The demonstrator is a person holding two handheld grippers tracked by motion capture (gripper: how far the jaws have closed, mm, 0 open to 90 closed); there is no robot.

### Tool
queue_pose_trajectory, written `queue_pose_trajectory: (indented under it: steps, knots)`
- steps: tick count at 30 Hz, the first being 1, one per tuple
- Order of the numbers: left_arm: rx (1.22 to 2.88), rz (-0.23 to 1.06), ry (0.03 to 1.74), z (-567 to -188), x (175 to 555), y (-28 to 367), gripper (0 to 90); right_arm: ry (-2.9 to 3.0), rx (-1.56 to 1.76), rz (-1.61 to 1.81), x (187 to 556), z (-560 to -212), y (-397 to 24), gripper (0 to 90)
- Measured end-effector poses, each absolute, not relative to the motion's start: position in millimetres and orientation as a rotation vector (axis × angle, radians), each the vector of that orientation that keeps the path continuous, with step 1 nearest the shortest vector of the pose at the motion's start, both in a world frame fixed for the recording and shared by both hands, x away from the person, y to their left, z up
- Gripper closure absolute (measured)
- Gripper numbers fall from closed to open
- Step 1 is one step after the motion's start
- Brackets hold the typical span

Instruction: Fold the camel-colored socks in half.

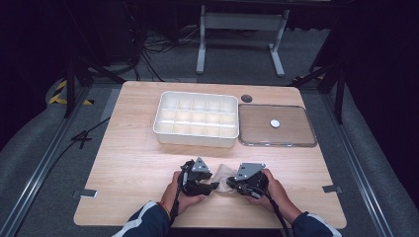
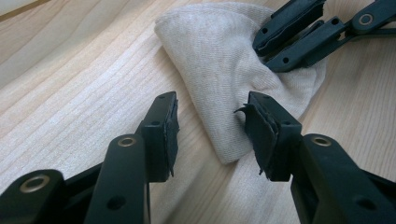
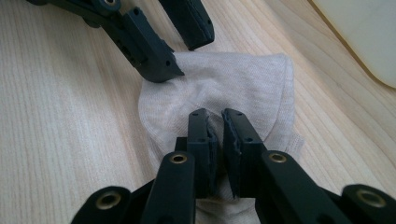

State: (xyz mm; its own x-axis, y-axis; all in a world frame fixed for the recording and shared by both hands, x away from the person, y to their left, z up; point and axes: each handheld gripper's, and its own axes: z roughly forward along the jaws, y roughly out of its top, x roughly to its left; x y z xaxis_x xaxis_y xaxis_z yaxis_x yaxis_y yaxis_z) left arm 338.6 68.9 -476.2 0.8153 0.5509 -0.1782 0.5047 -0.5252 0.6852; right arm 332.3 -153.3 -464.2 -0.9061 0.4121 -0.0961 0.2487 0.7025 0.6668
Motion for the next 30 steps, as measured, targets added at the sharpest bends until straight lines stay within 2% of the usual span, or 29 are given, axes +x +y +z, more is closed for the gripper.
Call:
queue_pose_trajectory:
  steps: [9,13,17,24,30]
  knots:
    - [2.225,0.054,0.767,-476.3,341.1,67.6,59.8,2.668,0.525,1.004,332.5,-464.8,-151.7,81.6]
    - [2.211,0.007,0.754,-477.0,342.5,67.7,70.2,2.661,0.525,0.998,332.7,-465.2,-150.7,81.8]
    - [2.178,0.025,0.761,-475.5,341.7,67.5,77.8,2.657,0.521,0.988,333.1,-465.1,-148.6,82.1]
    - [2.061,0.05,0.745,-465.0,339.7,67.6,80.0,2.656,0.529,0.992,335.7,-465.4,-143.1,82.8]
    - [2.043,0.073,0.734,-463.1,339.5,67.0,81.0,2.666,0.522,1.009,340.3,-465.6,-135.0,82.8]
